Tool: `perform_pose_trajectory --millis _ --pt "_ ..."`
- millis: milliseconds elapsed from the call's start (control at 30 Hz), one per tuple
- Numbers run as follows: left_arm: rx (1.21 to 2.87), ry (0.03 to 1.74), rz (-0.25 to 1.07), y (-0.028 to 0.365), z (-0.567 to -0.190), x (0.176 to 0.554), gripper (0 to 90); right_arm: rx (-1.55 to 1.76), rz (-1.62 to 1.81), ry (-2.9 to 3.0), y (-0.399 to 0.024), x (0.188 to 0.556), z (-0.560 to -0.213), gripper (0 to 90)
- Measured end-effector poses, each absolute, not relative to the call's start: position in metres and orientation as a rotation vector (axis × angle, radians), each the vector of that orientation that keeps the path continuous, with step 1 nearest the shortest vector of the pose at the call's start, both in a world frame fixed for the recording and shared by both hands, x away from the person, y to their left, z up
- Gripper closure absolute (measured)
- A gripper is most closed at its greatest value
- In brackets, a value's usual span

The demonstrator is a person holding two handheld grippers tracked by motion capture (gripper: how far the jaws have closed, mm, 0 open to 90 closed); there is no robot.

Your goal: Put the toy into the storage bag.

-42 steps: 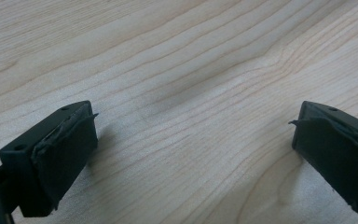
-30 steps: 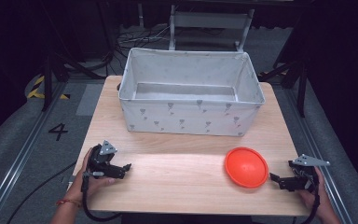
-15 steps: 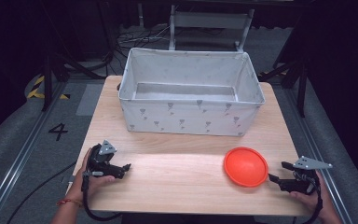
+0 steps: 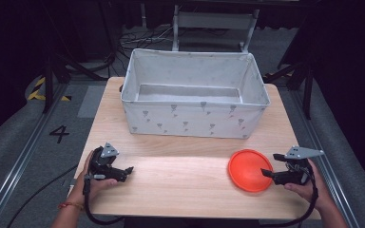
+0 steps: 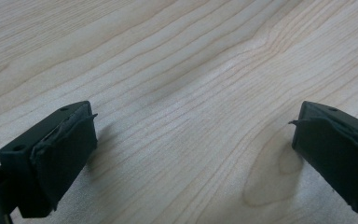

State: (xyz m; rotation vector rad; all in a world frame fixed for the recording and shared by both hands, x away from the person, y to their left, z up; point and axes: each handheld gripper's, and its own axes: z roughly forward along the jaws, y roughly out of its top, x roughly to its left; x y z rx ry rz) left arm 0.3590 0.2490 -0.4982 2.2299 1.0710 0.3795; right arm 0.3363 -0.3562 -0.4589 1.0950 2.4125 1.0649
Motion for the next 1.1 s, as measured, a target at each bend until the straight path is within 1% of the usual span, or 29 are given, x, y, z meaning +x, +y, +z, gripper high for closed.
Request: perform_pose_trajectory --millis 167,300,433,533,633,833,900,933,967,1067,1100 --pt "2.231 1.070 0.380 0.249 -0.498 0.359 0.2 1.138 1.001 2.447 -0.352 0.358 -0.471 16.4" --pt "2.230 1.071 0.380 0.249 -0.498 0.359 0.1 1.186 1.013 2.455 -0.351 0.366 -0.481 17.4" --pt "2.231 1.069 0.378 0.249 -0.498 0.359 0.2 1.171 1.005 2.496 -0.346 0.365 -0.490 19.0" --pt "2.231 1.068 0.378 0.249 -0.498 0.359 0.1 1.168 1.022 2.504 -0.343 0.362 -0.494 15.1" --pt "2.232 1.067 0.379 0.249 -0.498 0.359 0.1 1.158 1.001 2.490 -0.340 0.360 -0.495 15.0" --pt "2.233 1.064 0.376 0.249 -0.498 0.359 0.2 1.170 0.987 2.476 -0.334 0.357 -0.494 18.0" --pt "2.233 1.064 0.377 0.249 -0.498 0.359 0.2 1.178 0.987 2.470 -0.334 0.357 -0.494 21.1" --pt "2.233 1.064 0.377 0.249 -0.498 0.359 0.2 1.191 0.987 2.466 -0.335 0.357 -0.493 24.4" --pt "2.233 1.064 0.376 0.250 -0.498 0.359 0.2 1.204 0.987 2.458 -0.336 0.357 -0.492 28.8" --pt "2.234 1.062 0.374 0.250 -0.498 0.359 0.2 1.266 1.022 2.420 -0.343 0.358 -0.490 46.6" --pt "2.234 1.062 0.374 0.250 -0.498 0.359 0.2 1.266 1.022 2.420 -0.343 0.358 -0.490 46.6"
